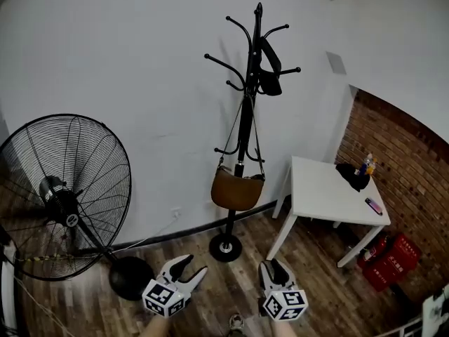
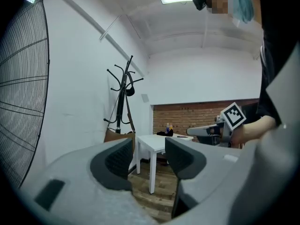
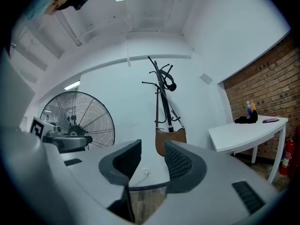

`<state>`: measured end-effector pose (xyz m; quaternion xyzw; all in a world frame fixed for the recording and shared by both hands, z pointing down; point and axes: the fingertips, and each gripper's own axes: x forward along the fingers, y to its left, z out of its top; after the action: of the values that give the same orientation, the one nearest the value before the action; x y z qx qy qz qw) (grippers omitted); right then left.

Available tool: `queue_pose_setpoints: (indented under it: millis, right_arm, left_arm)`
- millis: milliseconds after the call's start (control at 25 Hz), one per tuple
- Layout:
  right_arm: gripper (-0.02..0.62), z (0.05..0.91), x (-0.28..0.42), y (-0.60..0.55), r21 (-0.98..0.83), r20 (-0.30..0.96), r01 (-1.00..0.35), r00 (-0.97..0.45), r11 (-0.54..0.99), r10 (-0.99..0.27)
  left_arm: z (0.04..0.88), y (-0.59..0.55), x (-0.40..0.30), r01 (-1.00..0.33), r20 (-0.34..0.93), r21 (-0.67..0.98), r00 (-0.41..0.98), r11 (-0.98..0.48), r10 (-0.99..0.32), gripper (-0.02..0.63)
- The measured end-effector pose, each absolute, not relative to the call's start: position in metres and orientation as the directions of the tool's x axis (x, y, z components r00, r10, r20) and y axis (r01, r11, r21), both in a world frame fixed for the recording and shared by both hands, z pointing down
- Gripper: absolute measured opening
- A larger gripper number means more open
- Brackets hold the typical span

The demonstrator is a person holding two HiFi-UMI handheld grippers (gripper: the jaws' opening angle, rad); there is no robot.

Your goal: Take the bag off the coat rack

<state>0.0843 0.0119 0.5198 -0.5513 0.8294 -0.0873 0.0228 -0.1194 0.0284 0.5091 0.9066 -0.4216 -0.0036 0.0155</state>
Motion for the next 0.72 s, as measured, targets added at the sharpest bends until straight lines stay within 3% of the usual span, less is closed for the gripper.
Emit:
queue_pose_setpoints:
  millis: [360, 720]
  right_arm:
    - [0.202, 0.514, 0.113, -0.065, -0.164, 0.058, -0.902, -0.412, 0.398, -0.909]
    - [0.224, 0.519, 0.135, -0.147, -0.156, 0.096, -0.879, -0.468, 0.451, -0.879]
  left_arm:
    - [0.5, -0.041, -0.084, -0.774, 0.02, 0.012, 0.634, -0.634, -0.773, 0.24]
    - [0.495, -0.12, -0.068, -0.826, 0.018, 0.001, 0.563, -0.563, -0.826, 0.287]
